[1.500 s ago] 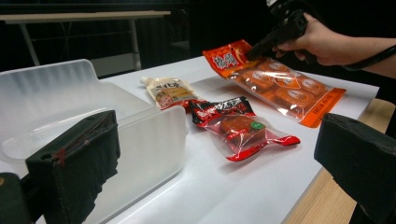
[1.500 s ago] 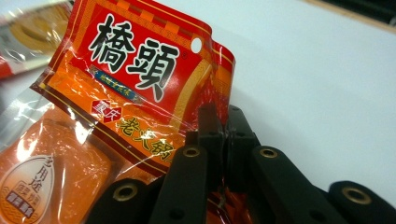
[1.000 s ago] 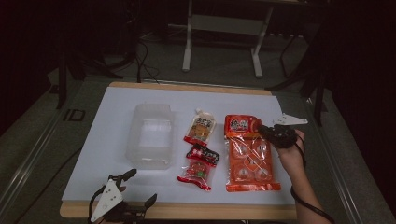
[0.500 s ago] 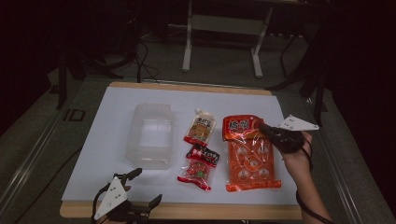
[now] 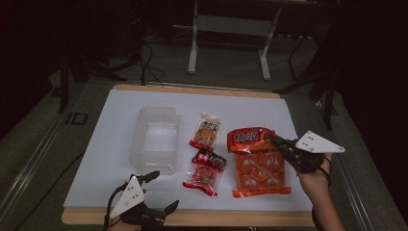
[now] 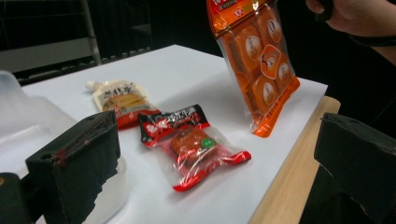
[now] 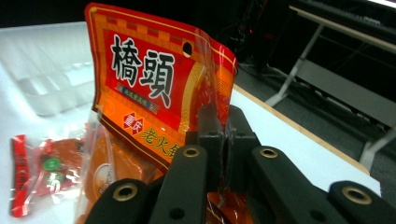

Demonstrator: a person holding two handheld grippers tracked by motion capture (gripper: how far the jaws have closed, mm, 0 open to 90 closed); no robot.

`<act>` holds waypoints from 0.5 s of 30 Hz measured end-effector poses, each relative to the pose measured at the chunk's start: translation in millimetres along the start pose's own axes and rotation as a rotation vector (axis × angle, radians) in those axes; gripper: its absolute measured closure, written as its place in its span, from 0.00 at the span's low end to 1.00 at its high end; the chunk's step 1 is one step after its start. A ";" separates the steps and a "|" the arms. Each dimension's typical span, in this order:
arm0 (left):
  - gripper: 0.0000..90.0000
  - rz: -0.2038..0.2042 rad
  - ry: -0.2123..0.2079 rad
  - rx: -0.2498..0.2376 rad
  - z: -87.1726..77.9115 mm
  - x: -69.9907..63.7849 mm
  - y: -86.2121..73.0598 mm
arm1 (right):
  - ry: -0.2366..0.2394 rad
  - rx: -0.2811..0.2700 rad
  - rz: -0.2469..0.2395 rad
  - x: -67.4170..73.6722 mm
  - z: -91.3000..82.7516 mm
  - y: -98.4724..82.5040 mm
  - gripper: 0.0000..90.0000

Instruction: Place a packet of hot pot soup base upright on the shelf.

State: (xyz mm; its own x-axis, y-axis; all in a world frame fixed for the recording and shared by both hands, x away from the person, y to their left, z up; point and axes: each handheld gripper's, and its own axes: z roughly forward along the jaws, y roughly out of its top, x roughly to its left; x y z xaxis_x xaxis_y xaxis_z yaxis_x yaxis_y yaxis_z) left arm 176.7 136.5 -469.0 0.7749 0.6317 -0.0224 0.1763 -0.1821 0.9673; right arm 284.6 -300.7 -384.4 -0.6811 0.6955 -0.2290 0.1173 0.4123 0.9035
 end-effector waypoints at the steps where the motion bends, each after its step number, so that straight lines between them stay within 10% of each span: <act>1: 0.01 -0.001 -0.007 0.000 2.2 0.2 1.9 | 0.004 -0.006 -0.005 2.2 -2.6 0.5 0.98; 15: 0.01 -0.031 -0.069 -0.013 29.1 0.6 9.8 | 0.035 -0.054 0.023 12.6 -36.3 -10.9 0.98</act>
State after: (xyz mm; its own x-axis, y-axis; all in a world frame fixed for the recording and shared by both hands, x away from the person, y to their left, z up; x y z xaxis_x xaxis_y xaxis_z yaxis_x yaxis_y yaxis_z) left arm 196.6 113.2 -466.9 0.8095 0.5831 -0.0691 0.1933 -0.1535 0.9690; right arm 248.5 -317.8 -384.0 -0.7038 0.6829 -0.1954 0.0948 0.3629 0.9270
